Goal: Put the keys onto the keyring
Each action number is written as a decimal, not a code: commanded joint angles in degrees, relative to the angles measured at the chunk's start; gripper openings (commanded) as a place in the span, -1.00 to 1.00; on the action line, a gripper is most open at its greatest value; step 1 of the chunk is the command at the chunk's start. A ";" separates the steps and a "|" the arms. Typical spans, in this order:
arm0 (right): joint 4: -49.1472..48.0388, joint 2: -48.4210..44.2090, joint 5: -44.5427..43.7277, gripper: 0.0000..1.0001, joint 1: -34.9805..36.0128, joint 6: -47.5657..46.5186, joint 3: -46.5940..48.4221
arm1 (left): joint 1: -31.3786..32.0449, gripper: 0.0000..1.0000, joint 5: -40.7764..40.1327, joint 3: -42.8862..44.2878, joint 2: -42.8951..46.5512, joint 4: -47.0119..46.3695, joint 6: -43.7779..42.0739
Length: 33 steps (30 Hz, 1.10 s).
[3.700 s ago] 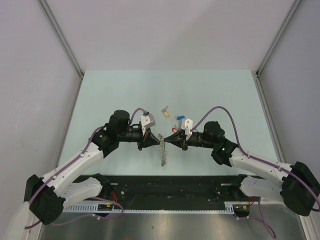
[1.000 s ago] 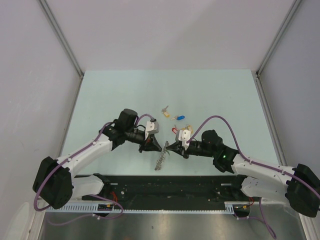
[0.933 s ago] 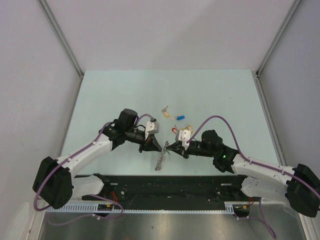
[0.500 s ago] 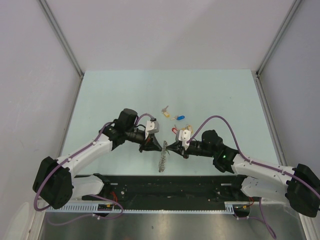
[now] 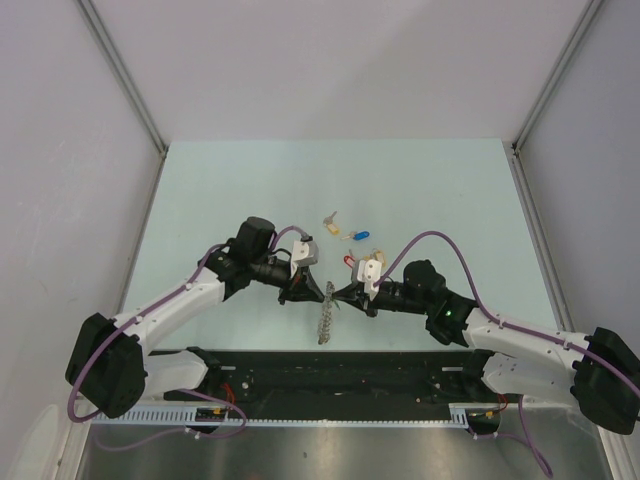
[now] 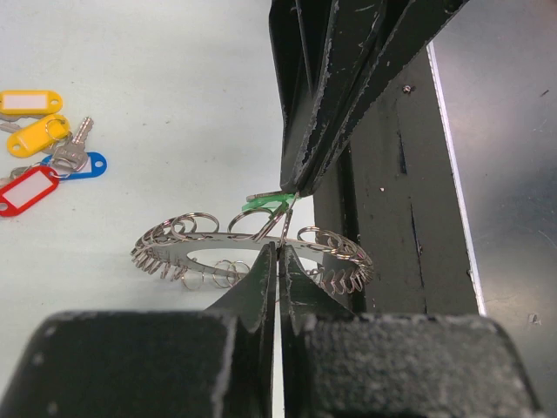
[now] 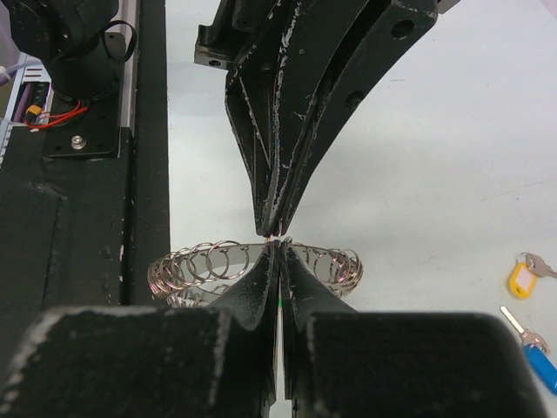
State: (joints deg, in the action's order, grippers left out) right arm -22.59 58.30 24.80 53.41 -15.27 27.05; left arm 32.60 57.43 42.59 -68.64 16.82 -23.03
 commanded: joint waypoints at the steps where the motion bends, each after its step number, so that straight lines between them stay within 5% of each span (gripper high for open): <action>1: -2.46 -0.38 -0.27 -1.00 0.56 -0.03 0.29 | 0.01 -0.99 2.51 1.62 0.44 -2.84 0.35; 33: -2.11 0.32 -1.59 -1.00 1.08 -0.46 0.29 | 0.01 -0.99 2.69 1.44 0.61 -3.63 1.40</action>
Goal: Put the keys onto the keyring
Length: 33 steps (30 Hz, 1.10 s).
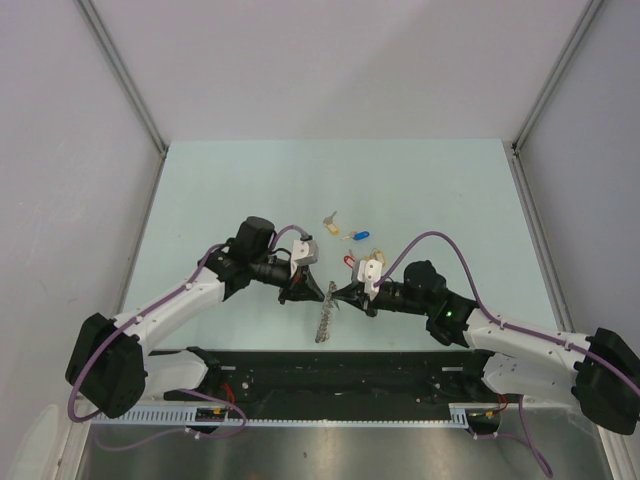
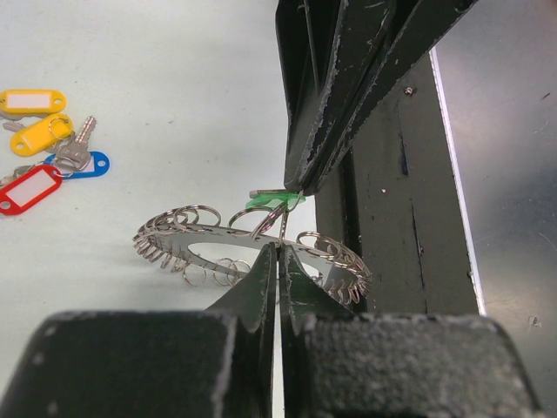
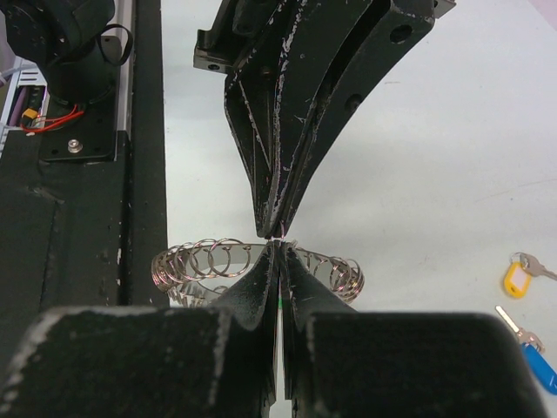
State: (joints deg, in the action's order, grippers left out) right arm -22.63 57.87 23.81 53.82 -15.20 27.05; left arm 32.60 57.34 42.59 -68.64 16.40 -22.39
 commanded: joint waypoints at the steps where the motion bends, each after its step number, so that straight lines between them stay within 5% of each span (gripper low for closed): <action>1: -1.89 1.10 -0.87 -1.00 0.76 -0.79 0.37 | 0.01 -1.00 2.95 1.27 0.70 -3.48 1.29; 15: -2.33 3.48 -1.14 -1.00 1.55 -0.89 0.81 | 0.01 -0.99 3.22 -0.75 2.72 -9.02 5.17; 33: -2.42 3.57 9.14 -1.00 -2.76 2.81 1.43 | 0.01 -0.99 -0.30 -3.30 7.03 -12.79 6.04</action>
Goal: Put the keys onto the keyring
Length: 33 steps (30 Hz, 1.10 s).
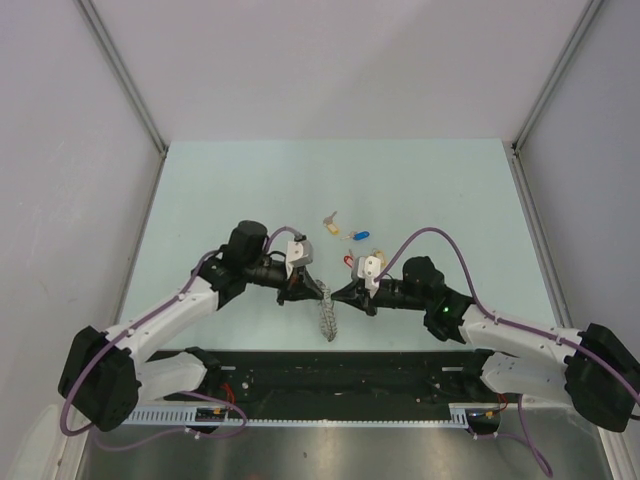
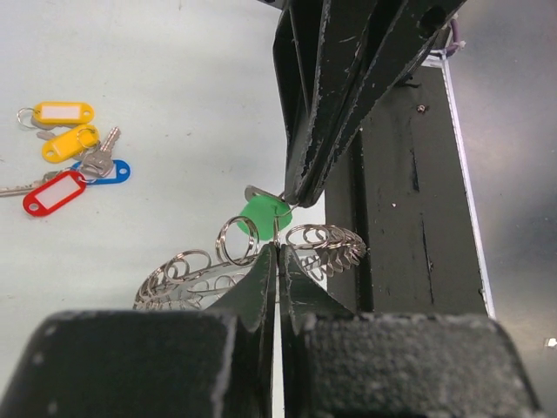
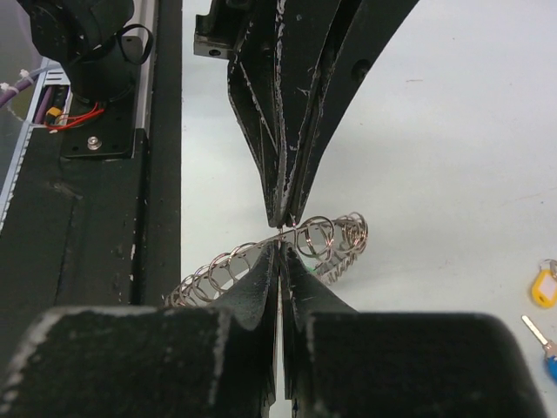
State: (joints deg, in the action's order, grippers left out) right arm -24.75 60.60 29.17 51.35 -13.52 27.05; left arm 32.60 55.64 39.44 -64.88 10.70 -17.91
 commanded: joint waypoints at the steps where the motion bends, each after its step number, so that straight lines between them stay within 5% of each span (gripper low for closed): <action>1: -0.21 1.01 3.96 -1.00 -0.29 1.04 1.60 | 0.01 -0.99 1.06 -0.24 3.53 -7.44 1.83; 17: -0.03 1.19 3.71 -1.00 -2.83 3.85 1.87 | 0.01 -0.99 -4.39 -1.12 6.43 -7.45 4.19; 25: 3.83 -0.74 -0.60 -1.00 -3.19 7.88 1.96 | 0.01 -0.99 -21.24 -1.65 13.97 -2.00 9.03; 33: 22.18 -5.84 -6.57 -1.00 -3.10 12.90 2.57 | -0.08 -0.99 -38.74 -2.53 25.92 4.85 12.38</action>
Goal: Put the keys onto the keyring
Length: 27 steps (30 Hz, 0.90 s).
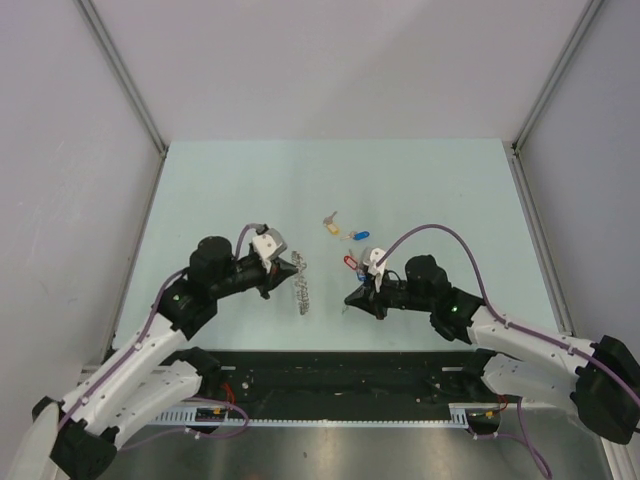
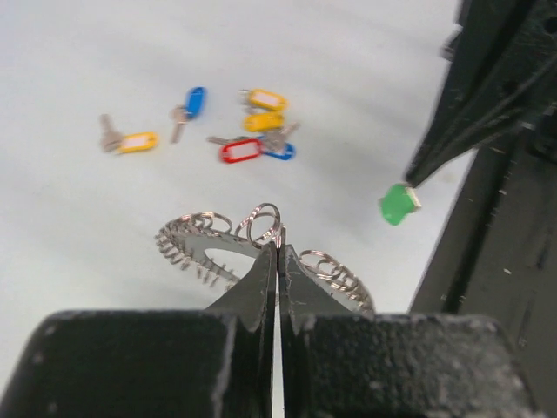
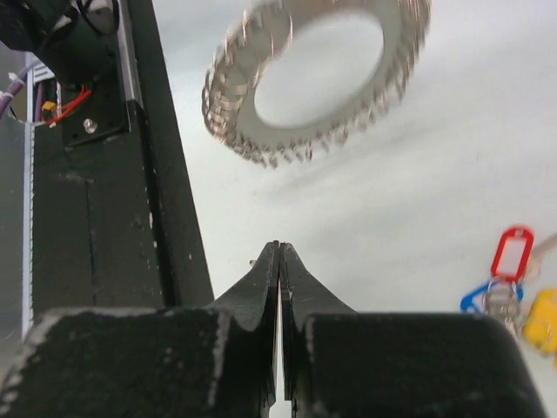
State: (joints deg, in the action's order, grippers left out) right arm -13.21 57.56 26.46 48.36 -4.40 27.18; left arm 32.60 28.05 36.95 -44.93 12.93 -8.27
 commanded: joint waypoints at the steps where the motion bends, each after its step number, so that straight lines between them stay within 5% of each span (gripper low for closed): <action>1: 12.66 -2.89 -4.04 -1.00 -0.02 4.05 3.22 | -0.08 -0.99 -12.66 -0.21 7.38 3.32 2.82; 9: 25.25 7.36 -9.58 -1.00 1.21 5.20 9.11 | -0.08 -0.99 -21.01 -2.67 15.92 5.70 3.09; 27: -2.77 29.01 -8.53 -1.00 4.02 -0.78 11.14 | -0.08 -0.99 -24.80 -2.85 20.32 7.02 2.82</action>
State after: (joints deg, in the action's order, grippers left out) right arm -6.11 85.25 17.28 51.99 -2.48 36.16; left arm 32.60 4.47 33.74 -25.17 21.85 -6.04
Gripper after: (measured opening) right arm 0.008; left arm 0.006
